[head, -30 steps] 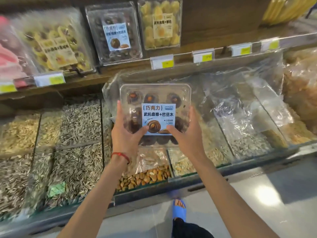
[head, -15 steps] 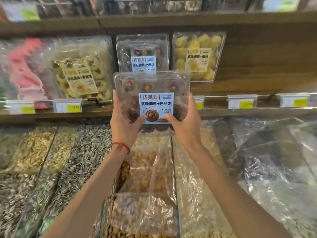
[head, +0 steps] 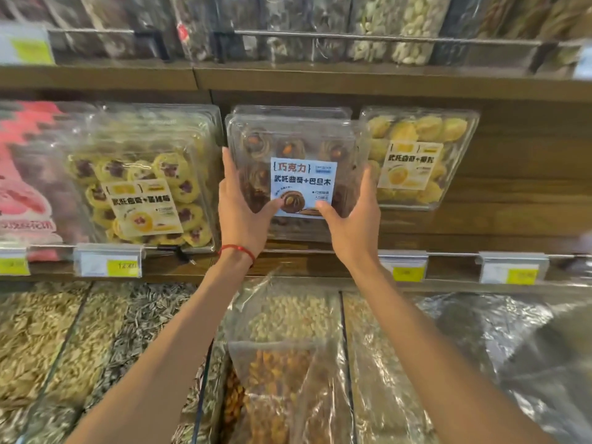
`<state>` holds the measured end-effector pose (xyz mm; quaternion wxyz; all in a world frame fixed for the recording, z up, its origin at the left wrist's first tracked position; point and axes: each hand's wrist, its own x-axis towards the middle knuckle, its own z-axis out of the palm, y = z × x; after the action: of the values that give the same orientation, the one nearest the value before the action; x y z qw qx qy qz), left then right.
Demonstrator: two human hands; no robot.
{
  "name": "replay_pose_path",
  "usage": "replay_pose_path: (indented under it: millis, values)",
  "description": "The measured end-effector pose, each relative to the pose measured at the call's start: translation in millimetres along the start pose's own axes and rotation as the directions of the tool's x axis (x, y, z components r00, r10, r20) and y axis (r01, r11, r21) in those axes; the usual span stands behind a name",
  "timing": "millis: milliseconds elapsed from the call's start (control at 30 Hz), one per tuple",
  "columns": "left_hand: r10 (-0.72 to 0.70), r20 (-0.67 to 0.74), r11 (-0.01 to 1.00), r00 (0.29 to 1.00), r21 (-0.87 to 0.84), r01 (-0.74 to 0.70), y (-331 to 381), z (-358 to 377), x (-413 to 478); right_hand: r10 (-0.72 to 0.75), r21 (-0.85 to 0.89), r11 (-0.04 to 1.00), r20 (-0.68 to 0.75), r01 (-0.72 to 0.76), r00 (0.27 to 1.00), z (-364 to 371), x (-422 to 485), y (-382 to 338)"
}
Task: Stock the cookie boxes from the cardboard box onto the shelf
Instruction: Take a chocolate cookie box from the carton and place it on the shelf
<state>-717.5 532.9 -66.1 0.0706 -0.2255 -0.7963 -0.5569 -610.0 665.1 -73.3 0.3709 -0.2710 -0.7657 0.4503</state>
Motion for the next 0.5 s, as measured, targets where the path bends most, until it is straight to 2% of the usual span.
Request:
replay_pose_path:
  millis: [200,500]
  values:
    - [-0.015,0.01,1.0,1.0,0.009,0.015,-23.6,12.9,-1.4,-0.015,-0.124,0.992,-0.011,0.014,1.0,17.2,-1.0,27.2]
    - [-0.027,-0.026,0.998,0.999,0.056,0.029,-32.8,18.9,-0.7,0.03,-0.093,0.995,0.024,-0.027,0.999,20.3,0.3,28.0]
